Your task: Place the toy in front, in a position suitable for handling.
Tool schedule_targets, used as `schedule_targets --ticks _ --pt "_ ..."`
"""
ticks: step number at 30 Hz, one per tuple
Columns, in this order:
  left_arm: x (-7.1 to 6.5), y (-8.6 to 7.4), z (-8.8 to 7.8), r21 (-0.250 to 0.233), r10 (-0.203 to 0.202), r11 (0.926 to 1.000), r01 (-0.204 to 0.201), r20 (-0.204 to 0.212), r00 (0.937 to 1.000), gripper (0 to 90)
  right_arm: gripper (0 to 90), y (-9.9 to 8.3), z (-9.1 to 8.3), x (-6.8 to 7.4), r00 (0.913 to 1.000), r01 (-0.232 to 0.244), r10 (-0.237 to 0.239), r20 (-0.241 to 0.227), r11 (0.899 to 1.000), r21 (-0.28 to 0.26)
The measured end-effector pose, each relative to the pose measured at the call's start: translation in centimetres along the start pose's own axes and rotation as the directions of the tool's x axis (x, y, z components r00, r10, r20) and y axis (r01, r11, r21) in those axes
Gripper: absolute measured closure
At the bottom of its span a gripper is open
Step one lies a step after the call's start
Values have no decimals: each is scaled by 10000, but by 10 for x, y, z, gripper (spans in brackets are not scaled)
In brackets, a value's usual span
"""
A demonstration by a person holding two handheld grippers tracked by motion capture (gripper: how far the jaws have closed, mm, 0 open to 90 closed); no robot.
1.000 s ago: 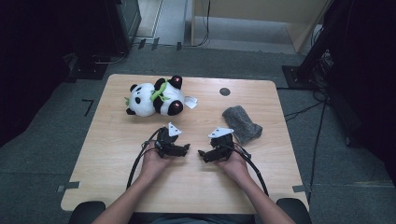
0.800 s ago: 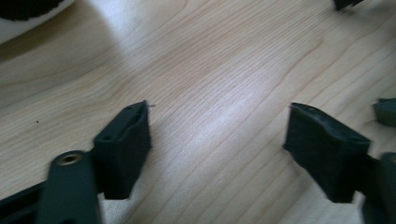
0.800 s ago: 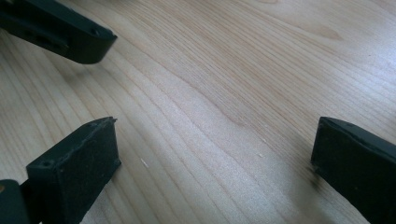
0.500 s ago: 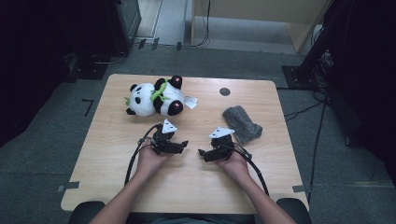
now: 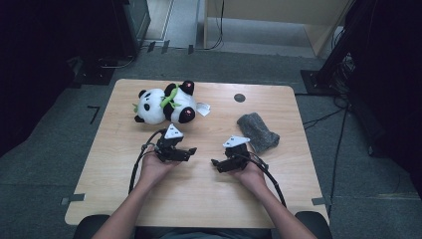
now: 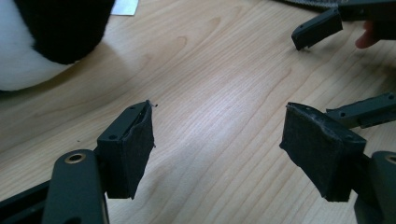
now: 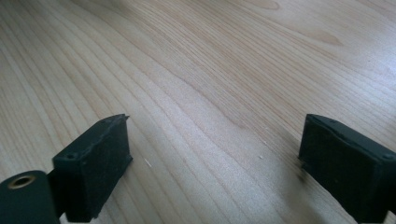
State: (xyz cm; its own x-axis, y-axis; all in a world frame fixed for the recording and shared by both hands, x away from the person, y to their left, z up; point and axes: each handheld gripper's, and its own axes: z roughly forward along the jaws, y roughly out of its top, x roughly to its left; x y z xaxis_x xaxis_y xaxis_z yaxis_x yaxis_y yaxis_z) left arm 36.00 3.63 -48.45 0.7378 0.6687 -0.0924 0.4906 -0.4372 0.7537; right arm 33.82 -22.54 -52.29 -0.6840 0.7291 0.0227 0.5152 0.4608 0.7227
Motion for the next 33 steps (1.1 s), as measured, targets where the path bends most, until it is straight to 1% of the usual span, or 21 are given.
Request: schedule_targets --ticks 1,2,3,5,6,7,12,13,16,20,22,23,24,25,26,27,30,33 --pt "2 0 -2 13 -18 10000 18 20 10000 287 189 0 -2 0 10000 73 -73 -64 10000 -45" --pt "4 0 -4 8 -38 10000 38 83 10000 287 189 0 -2 0 10000 73 -73 -64 10000 -45" --pt "6 0 -6 26 -54 10000 53 152 9999 319 205 0 -3 0 9997 178 -180 -192 9998 -91" --pt "10 0 -9 108 -136 9999 133 312 9994 315 206 0 -3 0 9996 179 -182 -195 9998 -124" --pt "12 -1 -11 106 -143 9998 140 290 9995 314 208 0 -3 0 9996 181 -184 -196 9997 -161" --pt "15 -1 -13 113 -176 9998 174 202 9996 317 208 -1 -3 0 9996 180 -184 -198 9997 -175" --pt "29 1 -23 -17 -546 9985 546 42 9985 334 207 -2 -2 0 9995 221 -227 -228 9994 -277" --pt "31 1 -24 -4 -551 9985 551 19 9985 342 207 -2 -2 0 9995 223 -230 -230 9994 -280" --pt "37 3 -30 -10 -558 9984 558 -248 9981 344 207 -2 -2 0 9995 221 -227 -226 9994 -281" --pt "43 4 -38 -185 -685 9975 678 -411 9968 363 206 -2 -2 0 9995 229 -236 -223 9993 -294" --pt "49 7 -41 -175 -700 9975 691 -541 9961 364 206 -2 -2 0 9995 219 -226 -220 9994 -281" --pt "53 9 -42 -305 -753 9968 735 -650 9950 364 206 -2 -2 0 9995 221 -228 -223 9993 -293" --pt "53 9 -42 -305 -753 9968 735 -650 9950 358 206 -2 -2 0 9995 221 -228 -223 9993 -293" --pt "56 11 -43 -411 -818 9960 788 -776 9936 358 206 -2 -2 0 9995 225 -232 -230 9993 -287" --pt "59 12 -44 -432 -843 9958 811 -799 9932 361 206 -2 -2 0 9995 192 -199 -229 9994 -303" --pt "61 13 -45 -515 -962 9944 922 -832 9919 364 207 -2 -2 0 9995 205 -211 -224 9994 -297" --pt "67 17 -45 -455 -936 9949 895 -975 9908 392 207 -1 -2 0 9996 191 -197 -210 9994 -289" --pt "71 23 -46 -487 -928 9949 880 -1048 9902 392 207 -1 -2 0 9995 229 -235 -199 9993 -307"
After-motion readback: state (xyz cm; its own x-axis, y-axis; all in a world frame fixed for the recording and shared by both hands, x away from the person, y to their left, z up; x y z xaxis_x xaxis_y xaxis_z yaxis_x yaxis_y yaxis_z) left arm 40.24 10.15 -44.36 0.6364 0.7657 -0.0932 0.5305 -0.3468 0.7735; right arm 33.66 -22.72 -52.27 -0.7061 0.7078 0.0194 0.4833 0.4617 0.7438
